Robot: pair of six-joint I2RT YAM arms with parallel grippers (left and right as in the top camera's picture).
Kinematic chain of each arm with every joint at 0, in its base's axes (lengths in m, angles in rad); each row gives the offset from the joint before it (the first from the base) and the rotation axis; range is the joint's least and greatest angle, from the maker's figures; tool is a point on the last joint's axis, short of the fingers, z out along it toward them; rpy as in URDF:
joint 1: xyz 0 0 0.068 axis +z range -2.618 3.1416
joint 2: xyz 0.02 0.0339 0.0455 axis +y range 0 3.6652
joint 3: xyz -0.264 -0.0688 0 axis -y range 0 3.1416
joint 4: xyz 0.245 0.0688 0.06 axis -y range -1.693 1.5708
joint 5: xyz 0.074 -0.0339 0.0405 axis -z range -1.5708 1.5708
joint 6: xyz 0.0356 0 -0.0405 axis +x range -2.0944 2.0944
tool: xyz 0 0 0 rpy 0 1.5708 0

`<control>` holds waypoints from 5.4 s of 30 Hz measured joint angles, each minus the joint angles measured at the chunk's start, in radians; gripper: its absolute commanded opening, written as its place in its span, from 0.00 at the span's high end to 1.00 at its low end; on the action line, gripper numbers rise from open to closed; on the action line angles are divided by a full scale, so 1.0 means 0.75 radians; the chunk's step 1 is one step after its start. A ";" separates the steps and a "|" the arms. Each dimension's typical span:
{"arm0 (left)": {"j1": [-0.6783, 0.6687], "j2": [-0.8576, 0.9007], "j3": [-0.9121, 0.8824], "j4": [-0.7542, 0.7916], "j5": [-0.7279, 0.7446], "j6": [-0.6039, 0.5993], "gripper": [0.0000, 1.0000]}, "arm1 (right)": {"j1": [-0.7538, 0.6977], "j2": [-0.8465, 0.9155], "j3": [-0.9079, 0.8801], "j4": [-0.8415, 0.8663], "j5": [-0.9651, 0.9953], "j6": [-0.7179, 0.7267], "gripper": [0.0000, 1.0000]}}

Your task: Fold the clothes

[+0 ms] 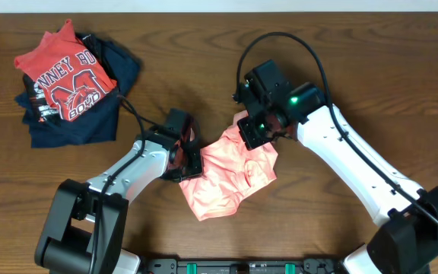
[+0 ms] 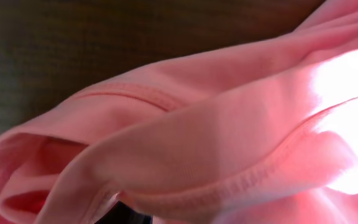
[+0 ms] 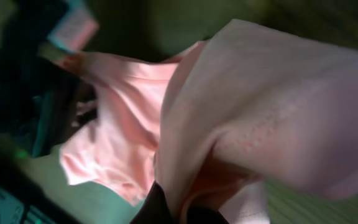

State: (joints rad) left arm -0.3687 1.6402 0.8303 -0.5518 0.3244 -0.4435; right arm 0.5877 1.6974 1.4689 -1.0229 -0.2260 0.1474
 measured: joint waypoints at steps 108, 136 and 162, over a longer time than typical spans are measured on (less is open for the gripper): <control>0.580 -0.065 0.608 -0.055 -0.151 0.586 0.94 | -0.106 -0.062 -0.143 -0.286 0.627 0.338 0.37; 1.164 0.104 0.610 0.560 -0.139 0.263 0.00 | -0.109 -0.065 -0.143 -0.282 0.627 0.350 0.34; 1.056 -0.118 0.633 0.179 -0.036 0.238 0.00 | -0.305 -0.065 -0.142 -0.213 0.439 0.298 0.34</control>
State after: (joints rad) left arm 0.4232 1.5517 1.3048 -0.4179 0.2974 -0.2653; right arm 0.3592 1.6485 1.3621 -1.1824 0.1032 0.3706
